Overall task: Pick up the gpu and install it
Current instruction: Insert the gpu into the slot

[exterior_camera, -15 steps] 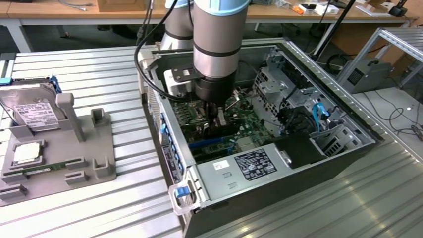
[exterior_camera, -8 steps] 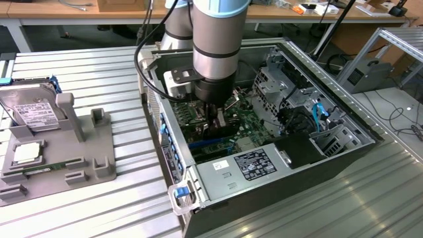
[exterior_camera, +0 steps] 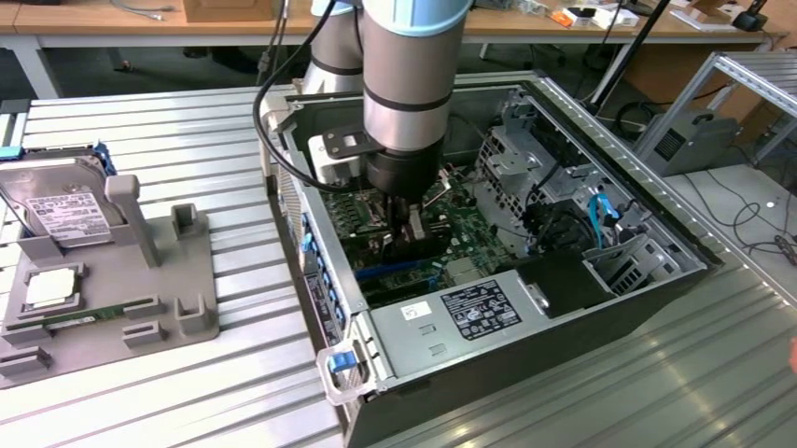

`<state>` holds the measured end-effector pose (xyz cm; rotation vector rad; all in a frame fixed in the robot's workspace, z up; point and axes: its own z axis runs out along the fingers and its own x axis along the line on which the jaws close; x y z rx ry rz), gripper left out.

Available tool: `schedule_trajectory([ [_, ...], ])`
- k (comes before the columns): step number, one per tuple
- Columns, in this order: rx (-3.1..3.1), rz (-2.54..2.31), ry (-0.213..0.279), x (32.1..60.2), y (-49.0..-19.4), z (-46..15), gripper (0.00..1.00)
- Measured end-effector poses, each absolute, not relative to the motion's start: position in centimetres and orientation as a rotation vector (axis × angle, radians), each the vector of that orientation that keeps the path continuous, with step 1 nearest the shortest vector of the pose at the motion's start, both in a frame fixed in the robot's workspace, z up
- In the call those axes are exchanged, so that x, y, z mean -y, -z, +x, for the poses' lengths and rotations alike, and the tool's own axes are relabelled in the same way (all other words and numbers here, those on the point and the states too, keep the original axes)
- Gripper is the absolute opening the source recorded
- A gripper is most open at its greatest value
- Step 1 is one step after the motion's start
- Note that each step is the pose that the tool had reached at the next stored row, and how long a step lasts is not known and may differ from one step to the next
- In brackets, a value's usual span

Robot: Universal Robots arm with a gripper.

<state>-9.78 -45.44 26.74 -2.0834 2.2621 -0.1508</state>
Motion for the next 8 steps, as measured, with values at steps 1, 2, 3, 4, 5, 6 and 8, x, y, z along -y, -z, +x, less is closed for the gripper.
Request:
schedule_trajectory([
  [1, -2.262, -2.083, 0.151, 45.43, -26.71, -9.78, 0.27],
  [2, -2.262, -2.084, 0.151, 45.44, -26.69, -9.78, 0.27],
  [3, -2.262, -2.084, 0.151, 45.44, -26.66, -9.78, 0.27],
  [4, -2.262, -2.084, 0.151, 45.44, -26.62, -9.78, 0.27],
  [5, -2.262, -2.084, 0.151, 45.44, -26.59, -9.79, 0.27],
  [6, -2.262, -2.084, 0.151, 45.44, -26.56, -9.79, 0.27],
  [8, -2.262, -2.084, 0.151, 45.44, -26.49, -9.79, 0.27],
])
